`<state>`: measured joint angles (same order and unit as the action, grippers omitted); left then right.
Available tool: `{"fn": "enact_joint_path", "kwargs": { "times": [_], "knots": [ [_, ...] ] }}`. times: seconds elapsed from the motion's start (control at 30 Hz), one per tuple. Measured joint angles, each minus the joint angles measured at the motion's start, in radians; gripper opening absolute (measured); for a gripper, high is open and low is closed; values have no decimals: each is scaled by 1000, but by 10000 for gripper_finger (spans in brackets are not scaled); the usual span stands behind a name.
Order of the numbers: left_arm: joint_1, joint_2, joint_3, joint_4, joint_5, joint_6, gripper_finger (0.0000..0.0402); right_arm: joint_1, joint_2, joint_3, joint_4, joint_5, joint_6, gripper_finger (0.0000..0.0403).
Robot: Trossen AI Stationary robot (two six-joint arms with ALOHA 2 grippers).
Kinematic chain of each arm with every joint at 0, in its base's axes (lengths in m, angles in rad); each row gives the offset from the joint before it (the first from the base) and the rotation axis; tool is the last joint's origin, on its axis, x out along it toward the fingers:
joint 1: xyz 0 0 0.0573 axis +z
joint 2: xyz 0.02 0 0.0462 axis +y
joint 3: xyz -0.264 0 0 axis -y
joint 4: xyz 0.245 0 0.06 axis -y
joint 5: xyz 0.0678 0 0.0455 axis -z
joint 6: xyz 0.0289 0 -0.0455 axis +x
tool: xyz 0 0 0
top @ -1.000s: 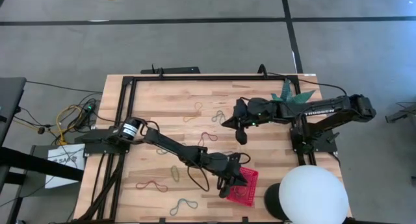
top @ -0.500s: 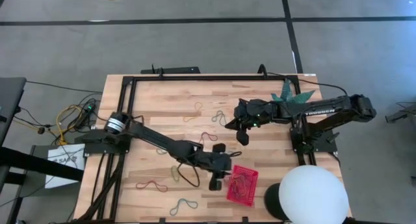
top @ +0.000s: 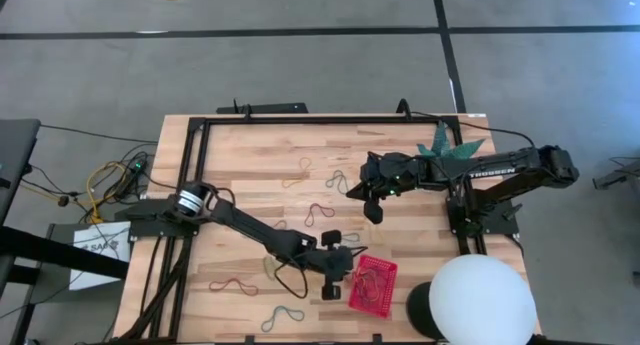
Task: Pick and place items into bin
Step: Put the red rubber band into the red bin
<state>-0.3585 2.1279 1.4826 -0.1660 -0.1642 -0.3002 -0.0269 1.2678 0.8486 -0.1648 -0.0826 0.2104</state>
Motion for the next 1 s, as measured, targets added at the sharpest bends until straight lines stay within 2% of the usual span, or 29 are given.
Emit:
{"fn": "enact_joint_path", "kwargs": {
  "times": [0.3, 0.43, 0.57, 0.7, 0.8, 0.93, 1.0],
  "knots": [
    [-1, 3, 0, 4, 28, -11, 75, 0, 0, 0, 0, 0, 0, 1],
    [-3, 24, 2, 61, 29, -14, 75, 0, 0, 0, 1, 1, 0, 1],
    [5, 97, 0, 161, 126, -28, 75, 0, 0, 0, 0, 1, 0, 1],
    [15, 109, 0, 157, 141, -74, 73, 0, 0, 0, 0, 1, 0, 1],
    [16, 107, 0, 160, 127, -69, 58, 0, 0, 0, -1, 1, 0, 1],
    [16, 78, 0, 123, 102, -64, 11, 0, 0, 0, -1, 1, 0, 1],
    [15, 52, 0, 81, 71, -64, 7, 0, 0, 0, -1, 1, 0, 1]
  ]
}}
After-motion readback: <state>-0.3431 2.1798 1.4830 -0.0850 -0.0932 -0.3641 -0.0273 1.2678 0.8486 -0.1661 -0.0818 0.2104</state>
